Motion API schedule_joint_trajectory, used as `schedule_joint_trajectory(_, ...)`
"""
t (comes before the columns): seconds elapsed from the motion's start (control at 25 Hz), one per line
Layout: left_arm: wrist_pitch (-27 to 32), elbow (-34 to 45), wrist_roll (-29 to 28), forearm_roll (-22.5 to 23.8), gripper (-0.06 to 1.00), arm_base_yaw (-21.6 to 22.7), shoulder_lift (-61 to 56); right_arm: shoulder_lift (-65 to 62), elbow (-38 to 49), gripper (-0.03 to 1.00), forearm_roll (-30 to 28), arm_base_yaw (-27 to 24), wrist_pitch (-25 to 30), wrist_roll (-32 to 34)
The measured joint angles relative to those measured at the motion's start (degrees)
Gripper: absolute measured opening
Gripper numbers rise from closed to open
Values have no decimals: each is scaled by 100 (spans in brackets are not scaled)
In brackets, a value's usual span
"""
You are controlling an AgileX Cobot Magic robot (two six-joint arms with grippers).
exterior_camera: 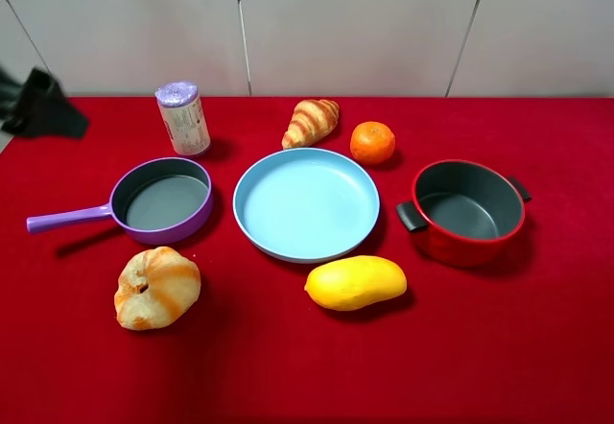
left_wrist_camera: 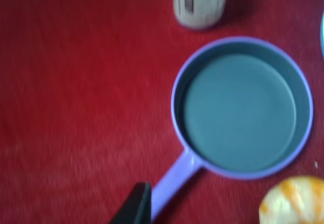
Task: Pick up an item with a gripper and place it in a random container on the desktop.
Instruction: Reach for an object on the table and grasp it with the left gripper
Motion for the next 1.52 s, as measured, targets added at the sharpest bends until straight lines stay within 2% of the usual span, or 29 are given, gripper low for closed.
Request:
schedule_joint_trajectory(0.24, -79, -964, 6, 171, 99, -397, 1102, 0, 0, 69, 0, 0, 0, 0)
schedule_joint_trajectory(0.88, -150, -3583, 13, 184, 99, -1420, 3718, 0, 0, 69, 0, 0, 0, 0)
schedule_joint_trajectory(1.2, -259, -4441, 13, 179, 99, -1744, 4739, 0, 0, 69, 0, 0, 0, 0)
schedule_joint_trajectory(1.52, -680, -4808, 19, 179, 99, -1901, 5433, 0, 0, 69, 0, 0, 0, 0)
